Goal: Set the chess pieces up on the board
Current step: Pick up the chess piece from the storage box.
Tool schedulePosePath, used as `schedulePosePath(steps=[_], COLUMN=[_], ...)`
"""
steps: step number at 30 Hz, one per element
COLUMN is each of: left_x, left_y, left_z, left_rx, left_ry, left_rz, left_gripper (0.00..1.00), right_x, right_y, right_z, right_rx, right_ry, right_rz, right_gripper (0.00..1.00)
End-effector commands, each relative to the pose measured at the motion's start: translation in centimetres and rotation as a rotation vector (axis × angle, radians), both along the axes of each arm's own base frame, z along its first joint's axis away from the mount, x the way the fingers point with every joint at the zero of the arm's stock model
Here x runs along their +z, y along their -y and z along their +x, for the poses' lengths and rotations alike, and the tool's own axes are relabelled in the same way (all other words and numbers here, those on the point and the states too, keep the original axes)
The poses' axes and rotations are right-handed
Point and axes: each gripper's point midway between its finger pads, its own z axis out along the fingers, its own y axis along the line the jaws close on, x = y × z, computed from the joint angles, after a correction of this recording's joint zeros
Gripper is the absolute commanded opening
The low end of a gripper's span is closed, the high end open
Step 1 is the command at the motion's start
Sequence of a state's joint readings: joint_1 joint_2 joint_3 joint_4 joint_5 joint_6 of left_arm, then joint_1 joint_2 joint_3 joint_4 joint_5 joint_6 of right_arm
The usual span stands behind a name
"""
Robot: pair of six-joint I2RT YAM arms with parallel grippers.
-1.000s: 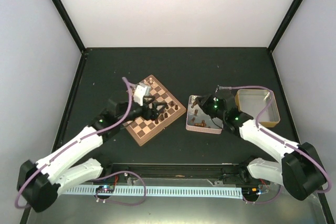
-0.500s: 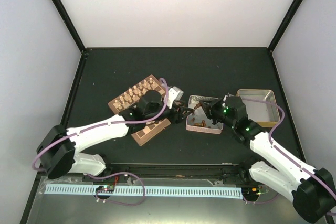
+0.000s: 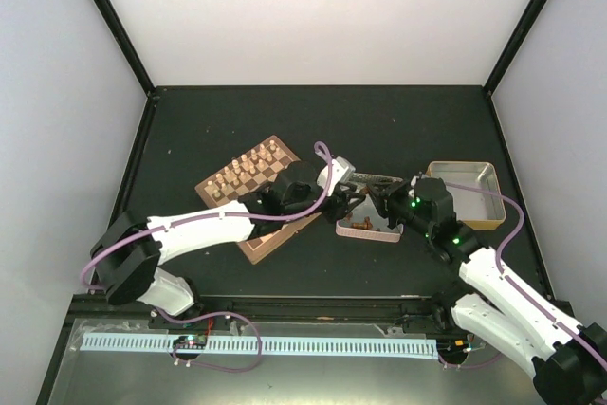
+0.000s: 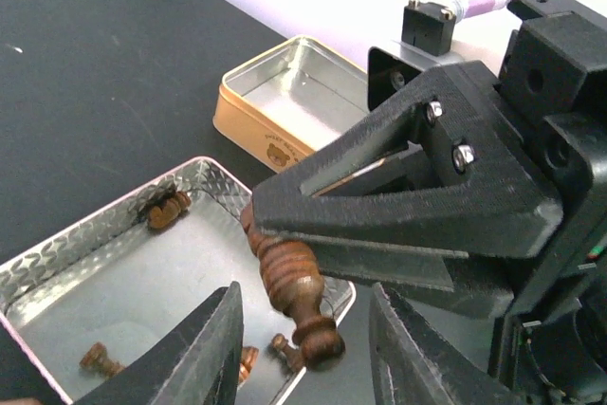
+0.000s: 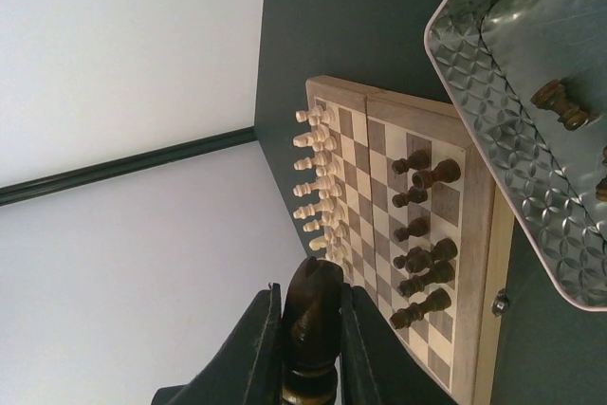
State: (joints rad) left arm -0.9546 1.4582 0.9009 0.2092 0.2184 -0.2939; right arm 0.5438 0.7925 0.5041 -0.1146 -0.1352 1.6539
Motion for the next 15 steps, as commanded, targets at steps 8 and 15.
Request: schedulePosePath(steps=[8,15], left_x=[1.3,1.2], left_y=[1.3,1.2], left_z=[1.3,0.8], left_rx=[0.023,0.005], left_ry=[0.062,0.047], left_rz=[0.005,0.004], left_gripper=[0.18,0.33], right_x=[0.9,1.0], right_y=[0.1,0.2], right_z=[0.1,0.3], right_rx=[-0.014,-0.021], right_ry=[0.017,0.028], right_rz=[0.017,0.022], right_gripper=[0.06,0.05])
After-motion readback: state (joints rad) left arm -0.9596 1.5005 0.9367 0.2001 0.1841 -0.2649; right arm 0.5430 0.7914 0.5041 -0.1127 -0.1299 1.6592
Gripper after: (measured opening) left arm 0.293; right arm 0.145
